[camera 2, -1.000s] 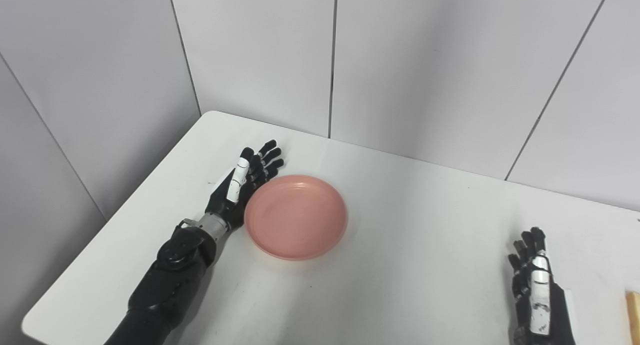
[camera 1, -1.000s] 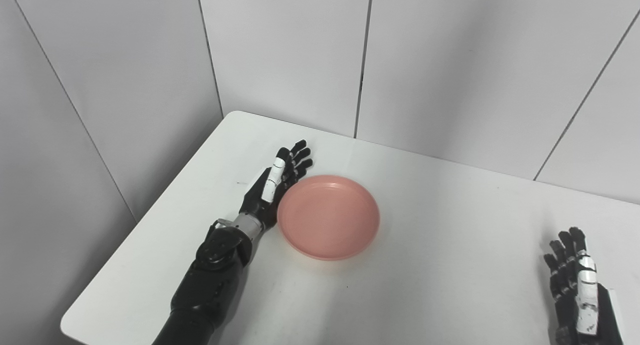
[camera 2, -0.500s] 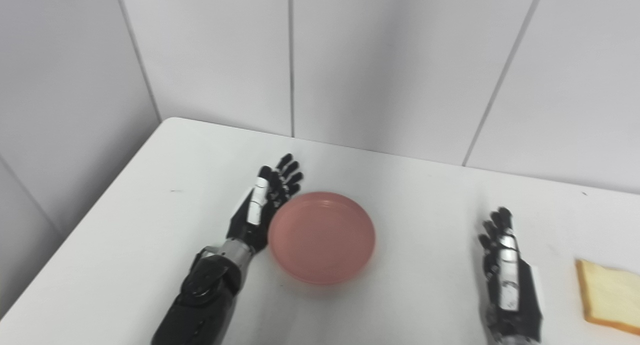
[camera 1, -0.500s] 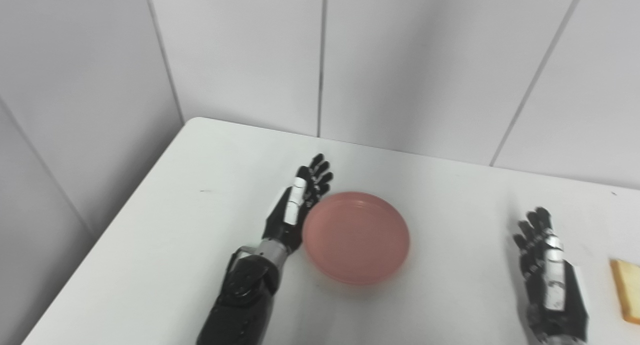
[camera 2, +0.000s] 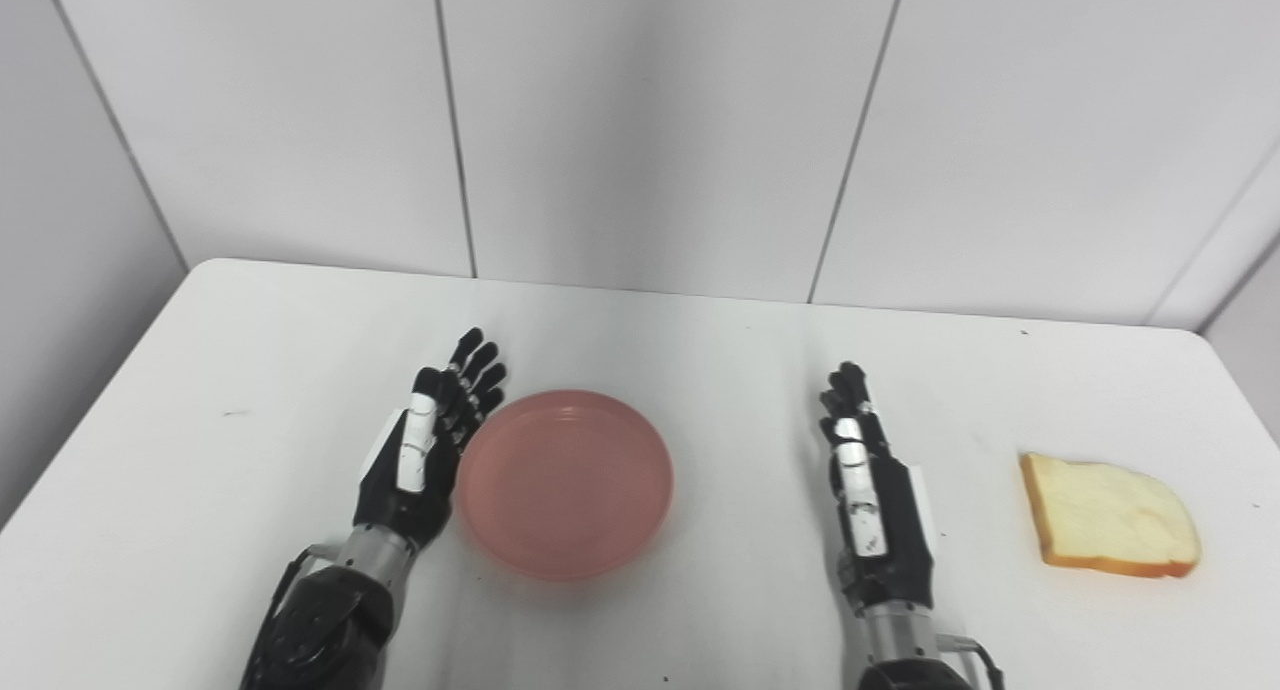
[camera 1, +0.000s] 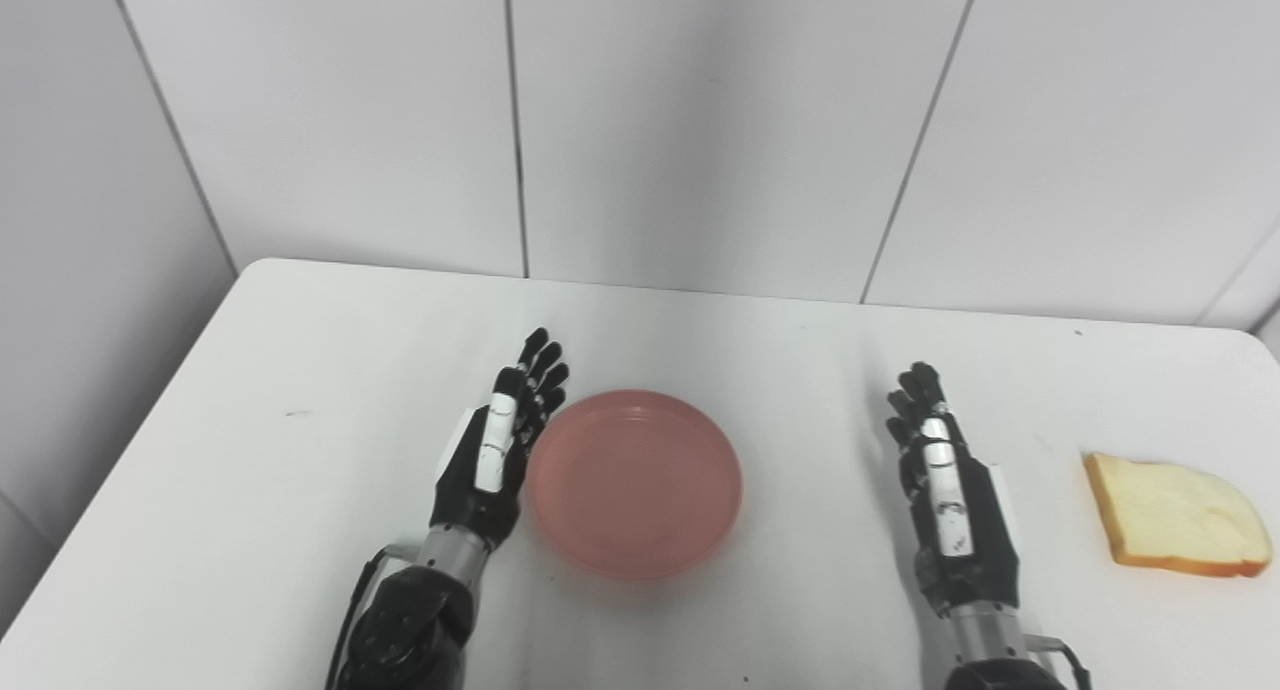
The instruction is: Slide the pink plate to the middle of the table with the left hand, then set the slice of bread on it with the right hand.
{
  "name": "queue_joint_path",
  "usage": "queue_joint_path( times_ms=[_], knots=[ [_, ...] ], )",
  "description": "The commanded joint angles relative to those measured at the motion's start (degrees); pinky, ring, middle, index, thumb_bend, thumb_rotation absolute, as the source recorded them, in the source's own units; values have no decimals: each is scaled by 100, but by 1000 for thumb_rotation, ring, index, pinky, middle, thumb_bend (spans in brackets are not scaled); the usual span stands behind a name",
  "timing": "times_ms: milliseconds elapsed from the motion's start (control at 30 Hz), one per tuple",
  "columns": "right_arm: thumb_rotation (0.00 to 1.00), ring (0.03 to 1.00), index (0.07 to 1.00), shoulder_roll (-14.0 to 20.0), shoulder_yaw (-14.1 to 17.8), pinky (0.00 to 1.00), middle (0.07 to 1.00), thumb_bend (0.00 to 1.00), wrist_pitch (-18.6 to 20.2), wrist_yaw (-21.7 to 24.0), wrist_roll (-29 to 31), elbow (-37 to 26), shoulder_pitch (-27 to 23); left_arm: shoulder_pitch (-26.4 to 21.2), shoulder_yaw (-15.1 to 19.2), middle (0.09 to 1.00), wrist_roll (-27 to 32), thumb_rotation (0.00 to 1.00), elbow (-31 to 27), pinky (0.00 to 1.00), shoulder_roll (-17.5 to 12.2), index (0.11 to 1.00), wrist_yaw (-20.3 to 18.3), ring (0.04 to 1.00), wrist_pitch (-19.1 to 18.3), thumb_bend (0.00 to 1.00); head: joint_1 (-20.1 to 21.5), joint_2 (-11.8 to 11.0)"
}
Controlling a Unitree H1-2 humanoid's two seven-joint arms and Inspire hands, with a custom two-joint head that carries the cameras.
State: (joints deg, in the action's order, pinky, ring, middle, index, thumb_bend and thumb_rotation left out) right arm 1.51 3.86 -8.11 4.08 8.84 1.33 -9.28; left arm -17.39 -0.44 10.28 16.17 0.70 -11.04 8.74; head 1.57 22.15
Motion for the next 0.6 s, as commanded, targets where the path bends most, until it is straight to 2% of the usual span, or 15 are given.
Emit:
queue_joint_path(
  times_ms=[0, 167, 267, 567],
  knots=[
    [866, 964, 954, -71, -65, 1000, 957, 566, -22, -66, -137, -227, -91, 173, -81, 1000, 50, 1000, -93, 1000, 88, 1000, -101, 994, 75, 771, 75, 31],
    [902, 974, 963, -142, -171, 1000, 966, 543, 99, -162, -308, -331, -93, 218, -160, 1000, 76, 1000, -218, 1000, 142, 1000, -65, 996, -30, 750, 231, 72],
    [900, 976, 960, -194, -195, 1000, 965, 548, 135, -228, -373, -359, -99, 137, -162, 1000, 137, 1000, -158, 1000, 196, 1000, -103, 1000, 66, 719, 380, 44],
    [898, 976, 960, -234, -252, 1000, 968, 574, 97, -267, -434, -380, -117, 53, -215, 1000, 130, 1000, 202, 1000, 188, 999, -267, 1000, 204, 736, 641, 24]
  ],
)
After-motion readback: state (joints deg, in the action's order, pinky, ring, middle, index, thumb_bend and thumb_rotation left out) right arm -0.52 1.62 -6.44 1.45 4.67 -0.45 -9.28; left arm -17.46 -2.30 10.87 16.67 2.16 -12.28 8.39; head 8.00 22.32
